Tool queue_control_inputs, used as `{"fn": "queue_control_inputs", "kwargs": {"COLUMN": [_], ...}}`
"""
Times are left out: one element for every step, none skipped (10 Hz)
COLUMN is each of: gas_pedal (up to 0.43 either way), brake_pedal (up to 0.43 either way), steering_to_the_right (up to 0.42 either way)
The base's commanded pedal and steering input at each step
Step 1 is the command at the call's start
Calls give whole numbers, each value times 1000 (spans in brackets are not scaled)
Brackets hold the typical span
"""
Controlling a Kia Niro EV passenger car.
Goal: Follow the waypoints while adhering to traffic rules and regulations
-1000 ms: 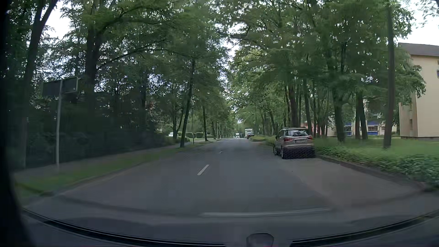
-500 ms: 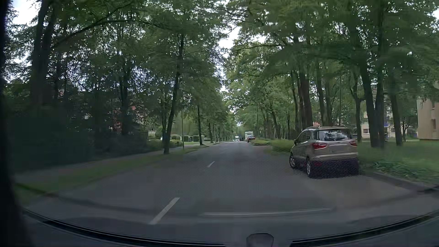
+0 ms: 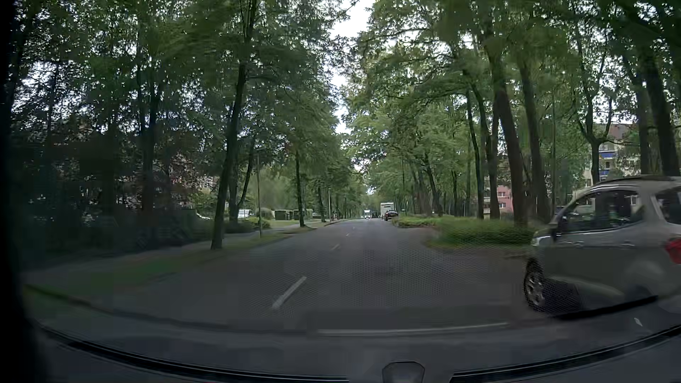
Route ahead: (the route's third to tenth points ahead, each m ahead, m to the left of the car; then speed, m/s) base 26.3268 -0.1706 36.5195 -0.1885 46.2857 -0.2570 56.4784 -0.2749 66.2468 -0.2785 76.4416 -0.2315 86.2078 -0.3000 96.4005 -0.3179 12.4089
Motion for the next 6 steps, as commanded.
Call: {"fn": "queue_control_inputs", "kwargs": {"gas_pedal": [189,189,189,189,189,189], "brake_pedal": [6,6,6,6,6,6], "steering_to_the_right": [1,2,2,1,2,1]}}
